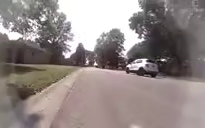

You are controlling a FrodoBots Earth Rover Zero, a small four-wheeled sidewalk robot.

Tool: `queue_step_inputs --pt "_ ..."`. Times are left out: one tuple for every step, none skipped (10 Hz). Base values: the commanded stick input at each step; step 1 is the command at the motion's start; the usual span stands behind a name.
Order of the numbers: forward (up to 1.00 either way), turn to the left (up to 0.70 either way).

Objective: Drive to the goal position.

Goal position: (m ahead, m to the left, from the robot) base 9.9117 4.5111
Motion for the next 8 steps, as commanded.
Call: queue_step_inputs --pt "1.00 0.00" --pt "1.00 0.00" --pt "1.00 0.00" --pt "1.00 0.00" --pt "1.00 0.02" --pt "1.00 0.10" --pt "1.00 0.19" --pt "1.00 0.27"
